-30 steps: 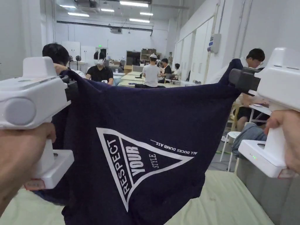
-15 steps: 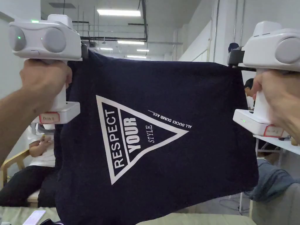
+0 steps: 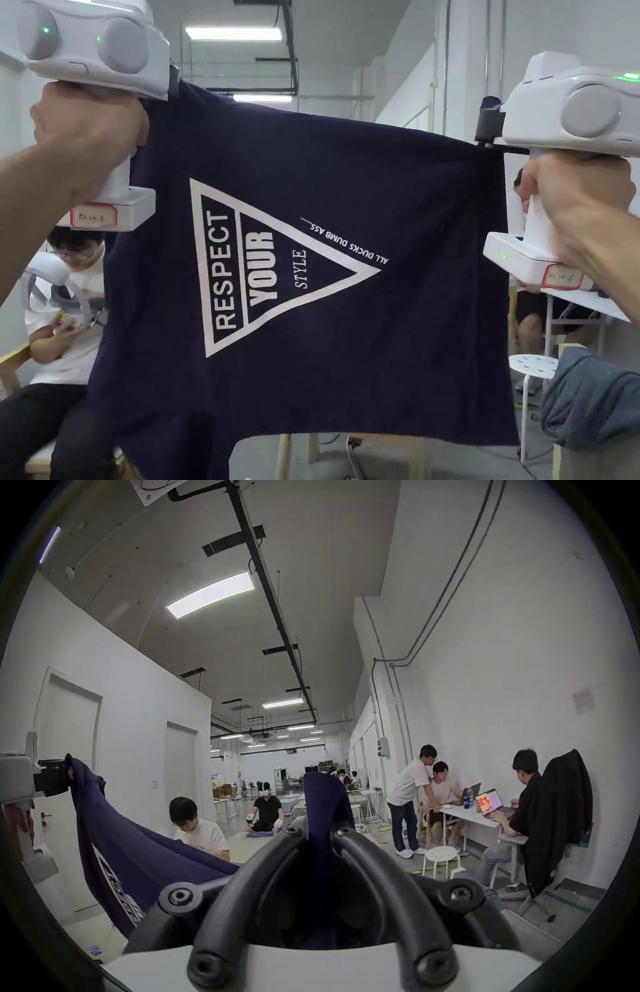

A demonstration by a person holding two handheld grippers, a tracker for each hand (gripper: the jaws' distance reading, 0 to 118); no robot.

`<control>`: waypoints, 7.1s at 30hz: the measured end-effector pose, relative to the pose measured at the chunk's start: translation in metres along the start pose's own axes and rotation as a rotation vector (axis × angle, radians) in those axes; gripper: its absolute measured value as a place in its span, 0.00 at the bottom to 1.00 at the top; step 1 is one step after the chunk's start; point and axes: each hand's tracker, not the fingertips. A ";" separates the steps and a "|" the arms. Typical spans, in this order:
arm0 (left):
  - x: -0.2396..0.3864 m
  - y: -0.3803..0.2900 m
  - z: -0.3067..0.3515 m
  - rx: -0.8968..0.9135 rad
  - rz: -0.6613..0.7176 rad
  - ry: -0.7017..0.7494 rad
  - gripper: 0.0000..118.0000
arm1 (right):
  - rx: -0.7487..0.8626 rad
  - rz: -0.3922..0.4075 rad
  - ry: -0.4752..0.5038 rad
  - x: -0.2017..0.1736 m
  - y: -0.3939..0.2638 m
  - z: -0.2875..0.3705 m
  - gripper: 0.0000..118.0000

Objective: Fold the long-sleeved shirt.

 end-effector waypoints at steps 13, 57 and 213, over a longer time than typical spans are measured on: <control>0.014 -0.128 0.058 -0.165 -0.155 -0.100 0.03 | -0.185 -0.015 0.024 0.035 -0.112 0.055 0.06; -0.028 -0.574 0.581 -1.277 -0.063 -0.455 0.56 | -1.336 0.002 -0.135 0.092 -0.536 0.571 0.60; -0.065 -0.396 0.340 -0.632 -0.007 -0.397 0.03 | -0.639 0.114 0.035 0.112 -0.355 0.341 0.06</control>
